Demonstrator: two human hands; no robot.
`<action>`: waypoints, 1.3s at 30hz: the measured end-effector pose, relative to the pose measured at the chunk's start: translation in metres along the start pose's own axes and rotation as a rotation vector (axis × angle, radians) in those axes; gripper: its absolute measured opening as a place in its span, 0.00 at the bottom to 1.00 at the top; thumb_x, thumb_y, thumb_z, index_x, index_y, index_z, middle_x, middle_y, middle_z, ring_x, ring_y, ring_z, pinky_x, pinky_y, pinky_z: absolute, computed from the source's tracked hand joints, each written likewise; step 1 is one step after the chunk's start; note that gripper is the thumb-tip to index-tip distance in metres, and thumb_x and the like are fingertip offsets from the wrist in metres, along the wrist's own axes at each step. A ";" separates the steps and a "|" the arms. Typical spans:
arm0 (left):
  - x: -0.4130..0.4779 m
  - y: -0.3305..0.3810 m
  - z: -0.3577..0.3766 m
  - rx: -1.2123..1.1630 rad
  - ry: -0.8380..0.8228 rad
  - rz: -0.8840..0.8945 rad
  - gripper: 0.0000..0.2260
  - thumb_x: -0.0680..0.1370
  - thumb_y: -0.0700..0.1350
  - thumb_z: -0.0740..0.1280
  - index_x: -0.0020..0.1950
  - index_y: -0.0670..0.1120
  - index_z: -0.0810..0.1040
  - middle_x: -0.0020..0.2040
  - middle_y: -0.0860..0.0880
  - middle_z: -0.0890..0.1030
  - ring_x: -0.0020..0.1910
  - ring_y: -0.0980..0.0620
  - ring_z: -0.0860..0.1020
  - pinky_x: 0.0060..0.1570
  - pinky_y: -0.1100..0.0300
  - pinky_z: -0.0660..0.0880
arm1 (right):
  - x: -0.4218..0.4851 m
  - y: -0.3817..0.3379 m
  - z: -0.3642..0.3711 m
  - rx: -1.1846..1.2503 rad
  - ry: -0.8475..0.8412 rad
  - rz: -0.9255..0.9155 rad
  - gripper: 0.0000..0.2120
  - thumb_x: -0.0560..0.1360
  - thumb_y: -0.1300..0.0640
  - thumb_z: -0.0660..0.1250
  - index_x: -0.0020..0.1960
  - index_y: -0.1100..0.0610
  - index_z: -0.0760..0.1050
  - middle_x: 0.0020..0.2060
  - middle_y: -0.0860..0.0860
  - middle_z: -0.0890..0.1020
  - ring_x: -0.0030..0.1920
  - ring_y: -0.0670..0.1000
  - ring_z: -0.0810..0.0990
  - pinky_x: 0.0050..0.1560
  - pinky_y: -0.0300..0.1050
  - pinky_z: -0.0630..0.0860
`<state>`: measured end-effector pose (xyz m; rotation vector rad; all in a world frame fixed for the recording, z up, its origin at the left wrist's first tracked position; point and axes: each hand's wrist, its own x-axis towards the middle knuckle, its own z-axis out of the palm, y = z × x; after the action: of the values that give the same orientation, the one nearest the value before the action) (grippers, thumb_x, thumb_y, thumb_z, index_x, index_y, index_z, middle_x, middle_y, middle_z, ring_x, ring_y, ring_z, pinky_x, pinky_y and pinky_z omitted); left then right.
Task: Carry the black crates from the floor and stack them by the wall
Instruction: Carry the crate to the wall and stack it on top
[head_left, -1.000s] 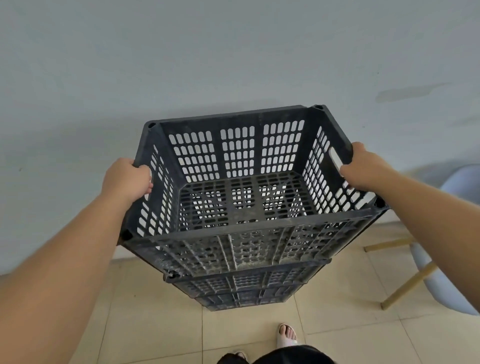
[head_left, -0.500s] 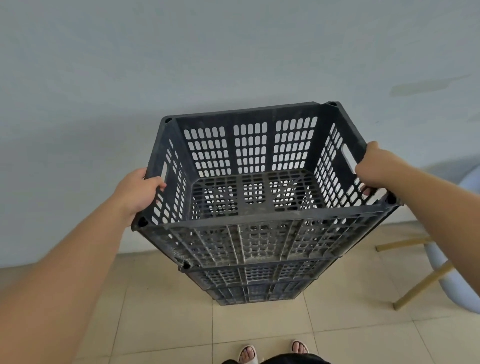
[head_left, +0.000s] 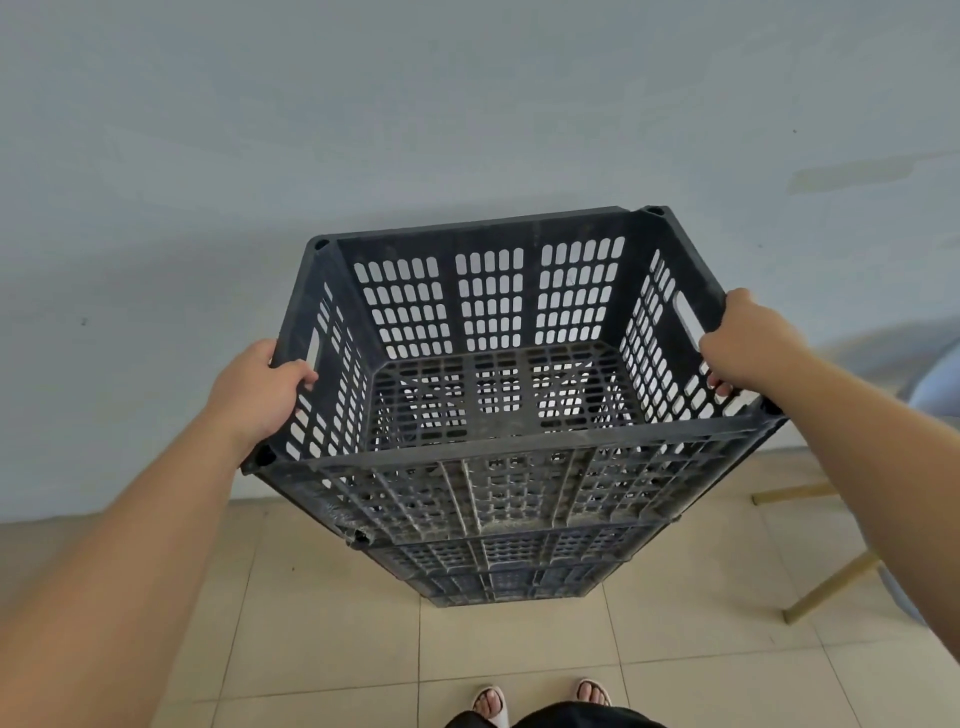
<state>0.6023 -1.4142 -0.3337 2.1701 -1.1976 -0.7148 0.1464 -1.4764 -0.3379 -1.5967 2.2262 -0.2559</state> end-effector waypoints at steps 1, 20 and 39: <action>-0.001 0.000 0.001 0.004 0.007 0.004 0.08 0.79 0.47 0.66 0.57 0.50 0.77 0.48 0.47 0.84 0.43 0.43 0.83 0.42 0.49 0.79 | 0.002 0.001 0.000 -0.001 0.000 -0.003 0.14 0.76 0.64 0.58 0.61 0.60 0.63 0.39 0.62 0.85 0.33 0.60 0.86 0.40 0.57 0.85; -0.001 0.005 0.000 0.112 0.012 0.050 0.07 0.79 0.45 0.67 0.56 0.46 0.78 0.47 0.48 0.82 0.42 0.47 0.79 0.36 0.54 0.70 | 0.001 -0.003 -0.006 0.069 -0.055 -0.006 0.18 0.79 0.64 0.55 0.69 0.62 0.60 0.43 0.64 0.82 0.39 0.62 0.85 0.43 0.61 0.84; -0.005 0.005 -0.001 0.565 0.120 0.361 0.28 0.79 0.49 0.66 0.78 0.44 0.63 0.73 0.39 0.67 0.70 0.35 0.68 0.65 0.37 0.70 | -0.036 -0.017 -0.028 -0.068 0.043 0.047 0.24 0.86 0.51 0.49 0.77 0.63 0.61 0.69 0.66 0.71 0.66 0.67 0.72 0.61 0.57 0.71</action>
<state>0.5979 -1.4121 -0.3291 2.2778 -1.8236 -0.0911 0.1592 -1.4500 -0.2989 -1.5854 2.3251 -0.2048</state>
